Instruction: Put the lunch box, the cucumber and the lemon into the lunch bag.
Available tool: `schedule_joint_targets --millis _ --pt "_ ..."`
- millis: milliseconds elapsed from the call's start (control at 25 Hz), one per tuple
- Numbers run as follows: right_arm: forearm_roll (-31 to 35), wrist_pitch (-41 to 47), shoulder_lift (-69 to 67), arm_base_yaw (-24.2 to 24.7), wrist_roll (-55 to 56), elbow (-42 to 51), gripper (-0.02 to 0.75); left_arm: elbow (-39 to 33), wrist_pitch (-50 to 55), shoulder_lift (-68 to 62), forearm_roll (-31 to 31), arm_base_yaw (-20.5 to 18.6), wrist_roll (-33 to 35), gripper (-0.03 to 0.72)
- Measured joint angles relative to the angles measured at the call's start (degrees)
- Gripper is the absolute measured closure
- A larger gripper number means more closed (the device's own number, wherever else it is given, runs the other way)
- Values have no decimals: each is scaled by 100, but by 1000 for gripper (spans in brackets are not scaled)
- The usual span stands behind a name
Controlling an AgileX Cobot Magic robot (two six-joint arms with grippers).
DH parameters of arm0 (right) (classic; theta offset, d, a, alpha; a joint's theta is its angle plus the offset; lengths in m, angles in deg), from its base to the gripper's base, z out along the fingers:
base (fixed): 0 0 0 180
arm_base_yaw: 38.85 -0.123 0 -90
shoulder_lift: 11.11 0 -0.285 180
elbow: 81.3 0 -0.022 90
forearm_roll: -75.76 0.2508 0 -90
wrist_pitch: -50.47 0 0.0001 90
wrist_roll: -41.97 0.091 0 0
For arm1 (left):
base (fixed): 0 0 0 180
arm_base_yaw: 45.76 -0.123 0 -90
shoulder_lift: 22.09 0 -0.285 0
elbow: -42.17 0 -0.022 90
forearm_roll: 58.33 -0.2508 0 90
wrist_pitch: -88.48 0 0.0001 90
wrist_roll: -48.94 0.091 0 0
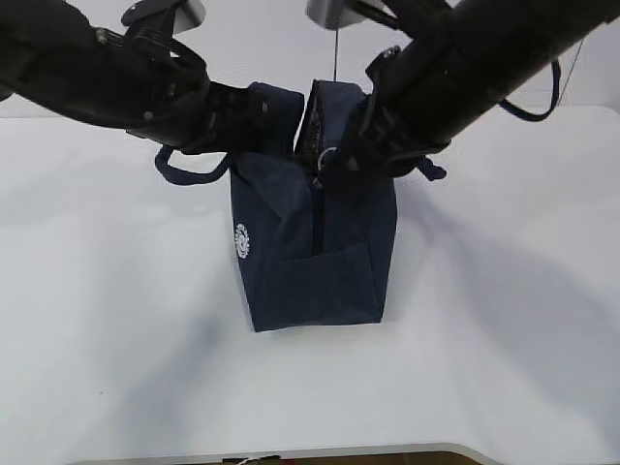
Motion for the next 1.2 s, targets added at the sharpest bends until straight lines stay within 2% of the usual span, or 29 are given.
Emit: schedule_joint_targets --millis 120,320,760,1200 --pt "-326 327 -158 0 551 -379 733 0 0 0 14 0 0 701" --pt "-400 685 -620 0 1001 -693 733 0 59 0 14 0 0 701" --pt "-400 777 -784 0 1165 -1014 733 0 72 0 14 0 0 699" --pt "-421 813 -918 0 1210 -1031 733 0 97 0 126 0 0 643"
